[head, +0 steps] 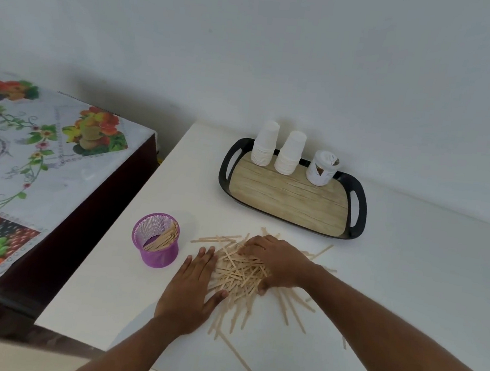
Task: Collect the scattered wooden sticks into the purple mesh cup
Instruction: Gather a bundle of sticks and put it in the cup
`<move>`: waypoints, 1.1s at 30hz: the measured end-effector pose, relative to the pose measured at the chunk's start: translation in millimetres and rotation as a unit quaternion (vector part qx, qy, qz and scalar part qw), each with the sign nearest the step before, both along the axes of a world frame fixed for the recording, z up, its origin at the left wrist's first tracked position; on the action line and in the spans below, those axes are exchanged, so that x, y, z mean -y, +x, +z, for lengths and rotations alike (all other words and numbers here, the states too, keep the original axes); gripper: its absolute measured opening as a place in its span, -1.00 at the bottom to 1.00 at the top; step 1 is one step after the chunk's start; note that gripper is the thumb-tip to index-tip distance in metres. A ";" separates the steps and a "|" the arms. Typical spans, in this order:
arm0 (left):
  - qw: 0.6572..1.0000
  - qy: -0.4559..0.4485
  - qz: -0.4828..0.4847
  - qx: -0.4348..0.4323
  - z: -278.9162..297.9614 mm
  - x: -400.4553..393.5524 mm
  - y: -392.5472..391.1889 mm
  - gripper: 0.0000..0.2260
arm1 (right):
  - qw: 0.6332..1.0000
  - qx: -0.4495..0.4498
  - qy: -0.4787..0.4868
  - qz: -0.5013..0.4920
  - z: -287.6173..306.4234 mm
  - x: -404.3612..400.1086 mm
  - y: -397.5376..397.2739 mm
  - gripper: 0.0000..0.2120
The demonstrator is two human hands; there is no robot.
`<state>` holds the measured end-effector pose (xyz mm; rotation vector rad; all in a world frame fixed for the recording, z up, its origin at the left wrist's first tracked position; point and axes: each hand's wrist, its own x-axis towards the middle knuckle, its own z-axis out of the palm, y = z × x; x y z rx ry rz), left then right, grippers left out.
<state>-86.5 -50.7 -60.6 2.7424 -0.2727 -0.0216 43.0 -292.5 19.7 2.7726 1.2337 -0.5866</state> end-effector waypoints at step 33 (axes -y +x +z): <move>0.998 -0.041 -0.015 0.034 -1.8 -5.3 -2.3 -0.34 | 0.992 0.108 0.066 -0.017 25.7 11.7 -14.6 -0.74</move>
